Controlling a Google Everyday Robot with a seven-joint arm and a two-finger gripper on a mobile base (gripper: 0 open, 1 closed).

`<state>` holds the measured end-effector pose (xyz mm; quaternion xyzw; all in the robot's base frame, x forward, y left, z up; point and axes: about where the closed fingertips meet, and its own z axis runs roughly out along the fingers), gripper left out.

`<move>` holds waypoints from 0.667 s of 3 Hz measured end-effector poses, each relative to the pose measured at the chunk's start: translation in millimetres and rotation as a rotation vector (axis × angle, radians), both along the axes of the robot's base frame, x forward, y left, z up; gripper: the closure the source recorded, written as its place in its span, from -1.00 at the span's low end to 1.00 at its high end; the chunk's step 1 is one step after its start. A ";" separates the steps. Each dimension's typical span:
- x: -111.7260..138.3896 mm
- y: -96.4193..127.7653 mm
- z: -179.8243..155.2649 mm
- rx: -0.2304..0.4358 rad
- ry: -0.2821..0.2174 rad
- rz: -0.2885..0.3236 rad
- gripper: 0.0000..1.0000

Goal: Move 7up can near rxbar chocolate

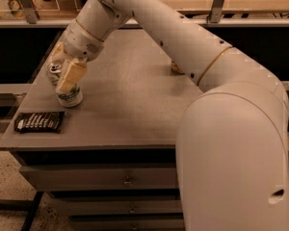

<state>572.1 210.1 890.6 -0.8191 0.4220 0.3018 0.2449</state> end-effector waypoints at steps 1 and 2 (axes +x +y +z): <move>-0.4 -3.7 17.6 -0.017 -0.014 -0.029 -1.00; -0.4 -3.6 17.6 -0.017 -0.014 -0.029 -1.00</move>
Offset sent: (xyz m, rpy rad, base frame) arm 0.0028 -0.0160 0.0358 -0.0304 -0.0332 -0.0557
